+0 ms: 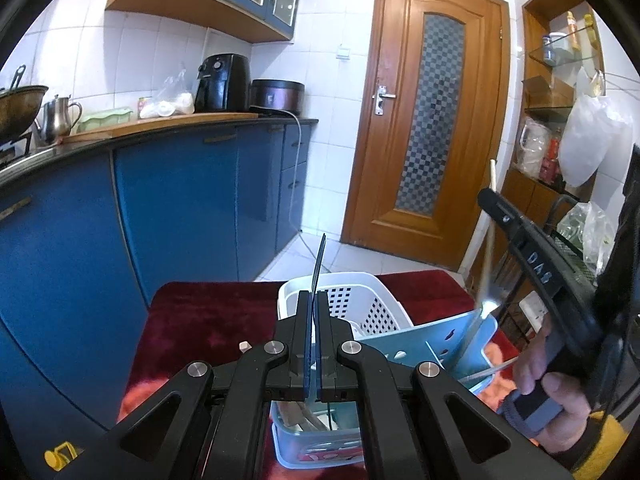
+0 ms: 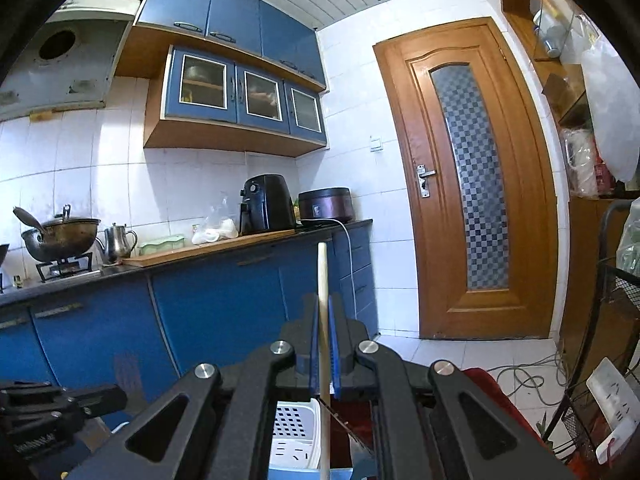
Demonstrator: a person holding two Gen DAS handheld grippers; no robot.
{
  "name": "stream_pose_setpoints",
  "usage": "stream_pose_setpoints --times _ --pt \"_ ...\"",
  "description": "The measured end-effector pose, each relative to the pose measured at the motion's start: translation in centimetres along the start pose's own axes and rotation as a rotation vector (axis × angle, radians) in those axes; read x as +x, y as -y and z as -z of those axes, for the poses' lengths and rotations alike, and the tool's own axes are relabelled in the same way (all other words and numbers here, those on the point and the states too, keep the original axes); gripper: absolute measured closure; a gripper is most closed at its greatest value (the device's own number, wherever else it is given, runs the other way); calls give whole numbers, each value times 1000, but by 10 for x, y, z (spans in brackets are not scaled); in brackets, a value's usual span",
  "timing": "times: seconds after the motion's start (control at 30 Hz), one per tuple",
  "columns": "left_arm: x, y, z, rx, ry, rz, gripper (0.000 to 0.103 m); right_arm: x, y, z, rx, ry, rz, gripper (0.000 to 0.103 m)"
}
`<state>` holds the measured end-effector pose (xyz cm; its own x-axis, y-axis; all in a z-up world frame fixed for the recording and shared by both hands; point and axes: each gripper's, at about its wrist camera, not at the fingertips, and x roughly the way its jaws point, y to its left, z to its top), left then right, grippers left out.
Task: Organize utensils
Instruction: 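Lower the tongs and chopstick into the holder and open both tools, then move both open tools back to the utensil pile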
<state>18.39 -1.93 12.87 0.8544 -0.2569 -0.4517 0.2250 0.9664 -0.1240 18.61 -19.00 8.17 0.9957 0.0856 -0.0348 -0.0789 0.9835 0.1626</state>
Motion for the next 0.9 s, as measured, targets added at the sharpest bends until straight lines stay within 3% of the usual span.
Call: stream_pose_setpoints --times 0.13,0.27,0.57,0.73,0.9 --pt "0 3 0 13 -2 3 101 -5 0 5 0 -9 -2 95" --pt "-1 5 -1 16 -13 12 101 -8 -1 1 4 -38 -37 67" --pt "-13 13 -6 14 -14 27 89 -27 4 -15 42 -66 -102 66" --pt "-27 15 -8 11 2 35 74 -40 9 -28 78 -85 -149 63" --pt "-43 18 -7 18 14 32 68 -57 8 -34 70 -112 -162 62"
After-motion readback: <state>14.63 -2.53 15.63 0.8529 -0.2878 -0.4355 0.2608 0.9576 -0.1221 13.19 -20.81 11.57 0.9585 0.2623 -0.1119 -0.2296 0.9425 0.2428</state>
